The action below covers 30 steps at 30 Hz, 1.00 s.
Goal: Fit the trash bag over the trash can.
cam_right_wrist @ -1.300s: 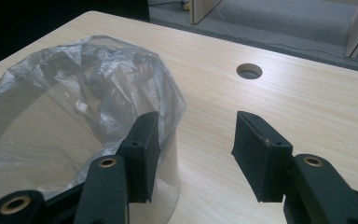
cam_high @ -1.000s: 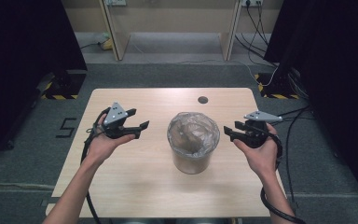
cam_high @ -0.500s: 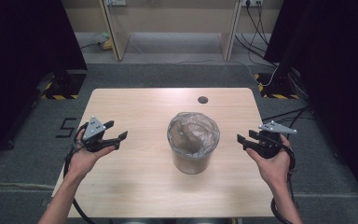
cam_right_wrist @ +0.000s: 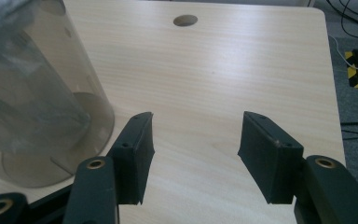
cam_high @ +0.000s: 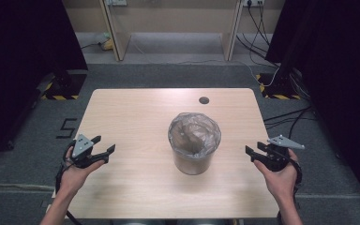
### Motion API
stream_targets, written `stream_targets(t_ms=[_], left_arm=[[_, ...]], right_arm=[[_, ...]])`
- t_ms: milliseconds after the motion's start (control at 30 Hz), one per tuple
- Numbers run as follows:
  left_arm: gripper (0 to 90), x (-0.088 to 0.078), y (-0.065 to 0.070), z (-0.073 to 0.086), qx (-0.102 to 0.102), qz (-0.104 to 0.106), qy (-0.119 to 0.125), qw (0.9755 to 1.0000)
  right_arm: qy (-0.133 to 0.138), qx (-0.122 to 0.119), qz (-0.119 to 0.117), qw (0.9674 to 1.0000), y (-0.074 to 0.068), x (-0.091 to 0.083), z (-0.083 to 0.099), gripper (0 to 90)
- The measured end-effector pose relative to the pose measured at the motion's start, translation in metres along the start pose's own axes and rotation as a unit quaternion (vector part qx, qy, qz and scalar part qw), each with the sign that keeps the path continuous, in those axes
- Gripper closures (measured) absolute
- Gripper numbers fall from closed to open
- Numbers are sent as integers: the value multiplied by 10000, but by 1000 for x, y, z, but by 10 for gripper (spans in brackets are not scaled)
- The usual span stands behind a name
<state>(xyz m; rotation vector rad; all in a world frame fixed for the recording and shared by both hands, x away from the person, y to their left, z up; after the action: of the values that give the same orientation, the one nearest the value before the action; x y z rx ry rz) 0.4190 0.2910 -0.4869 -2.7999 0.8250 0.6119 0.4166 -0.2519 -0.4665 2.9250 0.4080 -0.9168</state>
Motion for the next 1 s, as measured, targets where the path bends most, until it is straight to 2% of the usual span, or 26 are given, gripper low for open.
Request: stream_targets(t_ms=[367, 600, 800, 1000], left_arm=[[311, -14, -16, 44, -361, -421, -181, 9983], [307, -20, -20, 59, -509, -548, -235, 9969], [306, -17, -19, 68, -597, -589, -276, 9961], [307, -10, -19, 75, -758, -636, -495, 9939]], right_arm=[[-75, 166, 75, 9998, 14, -2, 37, 441], [-96, 223, 90, 9997, 18, 1, 59, 439], [71, 349, 159, 9992, 24, 1, 68, 446], [14, 485, 239, 9985, 33, 2, 79, 443]])
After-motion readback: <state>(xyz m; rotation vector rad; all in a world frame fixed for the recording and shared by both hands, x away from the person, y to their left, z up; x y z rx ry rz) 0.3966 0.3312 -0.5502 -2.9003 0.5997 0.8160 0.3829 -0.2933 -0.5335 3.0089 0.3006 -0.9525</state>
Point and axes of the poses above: each handheld gripper's, and its own axes: x roughly forward along the jaws, z roughly out of its underside, y roughly to its right, the point moved 7 cm from there along x, roughly forward along the jaws, and after that the axes turned 7 degrees about z, right-handed, at the moved point
